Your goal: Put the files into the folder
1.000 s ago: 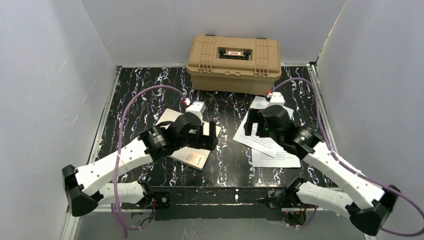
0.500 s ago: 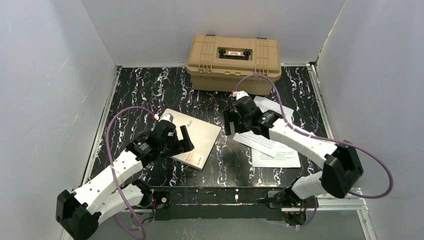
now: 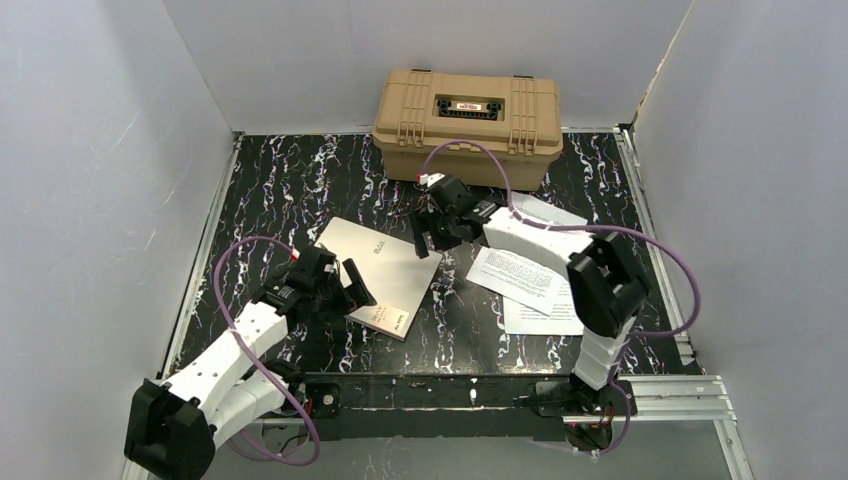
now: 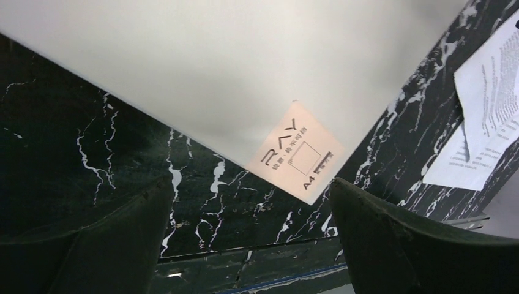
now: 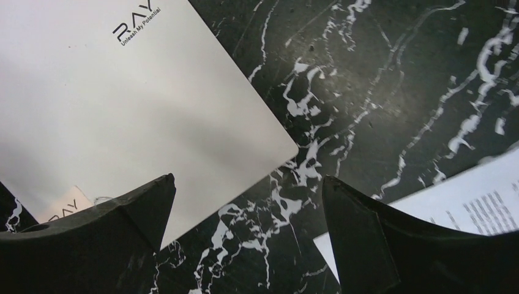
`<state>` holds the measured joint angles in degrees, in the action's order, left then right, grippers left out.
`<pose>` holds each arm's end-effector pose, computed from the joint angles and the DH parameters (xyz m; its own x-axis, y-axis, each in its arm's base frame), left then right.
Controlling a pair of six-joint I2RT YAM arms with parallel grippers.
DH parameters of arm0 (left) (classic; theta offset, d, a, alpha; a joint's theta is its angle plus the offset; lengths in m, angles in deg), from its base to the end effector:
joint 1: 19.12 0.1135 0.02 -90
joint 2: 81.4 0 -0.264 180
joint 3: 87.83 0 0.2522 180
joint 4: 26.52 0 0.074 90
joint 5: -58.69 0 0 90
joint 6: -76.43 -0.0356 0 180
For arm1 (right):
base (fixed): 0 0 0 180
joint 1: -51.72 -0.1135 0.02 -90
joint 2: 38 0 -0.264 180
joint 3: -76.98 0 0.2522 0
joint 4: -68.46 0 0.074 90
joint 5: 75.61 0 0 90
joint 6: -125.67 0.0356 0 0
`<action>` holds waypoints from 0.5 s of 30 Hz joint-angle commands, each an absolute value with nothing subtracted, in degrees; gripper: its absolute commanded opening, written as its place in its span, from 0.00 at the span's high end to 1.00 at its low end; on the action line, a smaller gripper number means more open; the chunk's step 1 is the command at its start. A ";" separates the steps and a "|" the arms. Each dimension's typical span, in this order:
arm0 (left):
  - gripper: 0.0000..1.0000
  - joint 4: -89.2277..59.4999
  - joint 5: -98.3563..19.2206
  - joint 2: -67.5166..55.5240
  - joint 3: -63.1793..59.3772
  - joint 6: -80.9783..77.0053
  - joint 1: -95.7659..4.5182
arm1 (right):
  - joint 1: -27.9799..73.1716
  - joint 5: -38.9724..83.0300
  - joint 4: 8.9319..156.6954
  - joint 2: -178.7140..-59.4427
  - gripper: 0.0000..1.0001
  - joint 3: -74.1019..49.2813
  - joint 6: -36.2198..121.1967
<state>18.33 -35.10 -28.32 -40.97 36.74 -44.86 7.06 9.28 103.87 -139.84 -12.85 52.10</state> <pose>0.1620 -0.0807 0.2120 -0.8098 -0.4620 -0.3617 -0.2386 0.8225 -0.5164 0.2831 0.2753 0.2388 -0.6883 -0.2841 -0.6675 -0.4823 0.8666 0.1285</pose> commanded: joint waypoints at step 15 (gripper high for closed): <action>0.02 8.59 -41.83 -20.01 -45.73 37.56 -37.08 | 8.47 21.78 98.69 -155.66 0.01 -24.04 50.23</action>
